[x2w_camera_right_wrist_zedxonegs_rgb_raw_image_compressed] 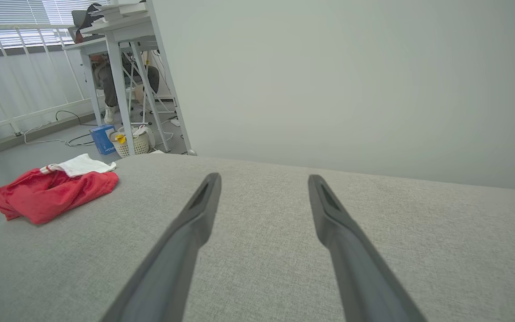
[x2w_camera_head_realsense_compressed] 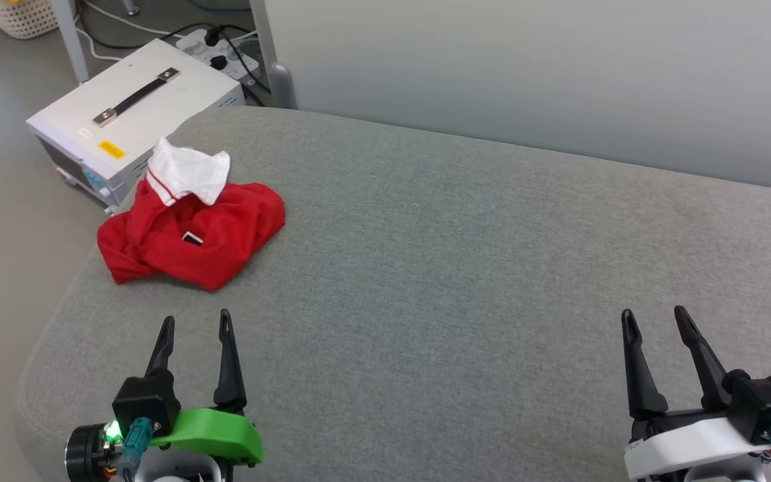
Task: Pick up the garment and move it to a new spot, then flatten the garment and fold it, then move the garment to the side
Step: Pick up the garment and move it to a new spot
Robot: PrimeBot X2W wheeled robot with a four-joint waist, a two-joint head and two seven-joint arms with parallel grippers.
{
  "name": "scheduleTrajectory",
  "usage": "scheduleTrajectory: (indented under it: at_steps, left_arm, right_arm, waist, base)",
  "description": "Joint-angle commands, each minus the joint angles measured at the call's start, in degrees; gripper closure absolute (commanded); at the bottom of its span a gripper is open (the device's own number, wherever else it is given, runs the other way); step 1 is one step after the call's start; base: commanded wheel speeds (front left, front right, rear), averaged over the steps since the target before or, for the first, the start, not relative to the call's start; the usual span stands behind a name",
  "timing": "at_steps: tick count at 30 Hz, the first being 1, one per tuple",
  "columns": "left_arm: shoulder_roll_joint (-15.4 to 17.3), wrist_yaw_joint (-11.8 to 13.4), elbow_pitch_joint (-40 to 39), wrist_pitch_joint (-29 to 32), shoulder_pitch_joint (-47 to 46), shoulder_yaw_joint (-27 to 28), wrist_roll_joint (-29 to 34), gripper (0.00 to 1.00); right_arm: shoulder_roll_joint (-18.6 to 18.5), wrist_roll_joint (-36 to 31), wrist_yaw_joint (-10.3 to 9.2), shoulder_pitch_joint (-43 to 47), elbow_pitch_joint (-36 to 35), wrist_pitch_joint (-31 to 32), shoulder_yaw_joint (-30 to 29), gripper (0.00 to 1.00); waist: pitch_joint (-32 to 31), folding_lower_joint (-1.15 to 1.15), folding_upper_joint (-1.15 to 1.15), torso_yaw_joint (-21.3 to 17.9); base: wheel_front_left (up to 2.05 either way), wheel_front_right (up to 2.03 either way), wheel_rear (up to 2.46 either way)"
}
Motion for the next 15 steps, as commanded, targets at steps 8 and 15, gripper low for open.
scheduleTrajectory:
  at_steps: [8,15]
  left_arm:
    - [-0.24,0.32,0.41,-0.34,-1.43,0.83,-1.26,0.0]
    - [-0.24,0.45,0.72,-0.34,-1.6,1.31,-1.9,0.0]
  right_arm:
    - [-0.1,-0.73,-0.04,-0.42,-0.87,-0.52,0.81,0.0]
    - [-0.1,-1.08,-0.04,-0.87,-1.2,-0.52,1.33,0.0]
  waist:
    - [1.04,0.0,0.34,6.82]
    - [1.52,0.0,0.34,10.5]
  base:
    - [0.0,0.0,0.0]
    - [0.0,0.0,0.0]
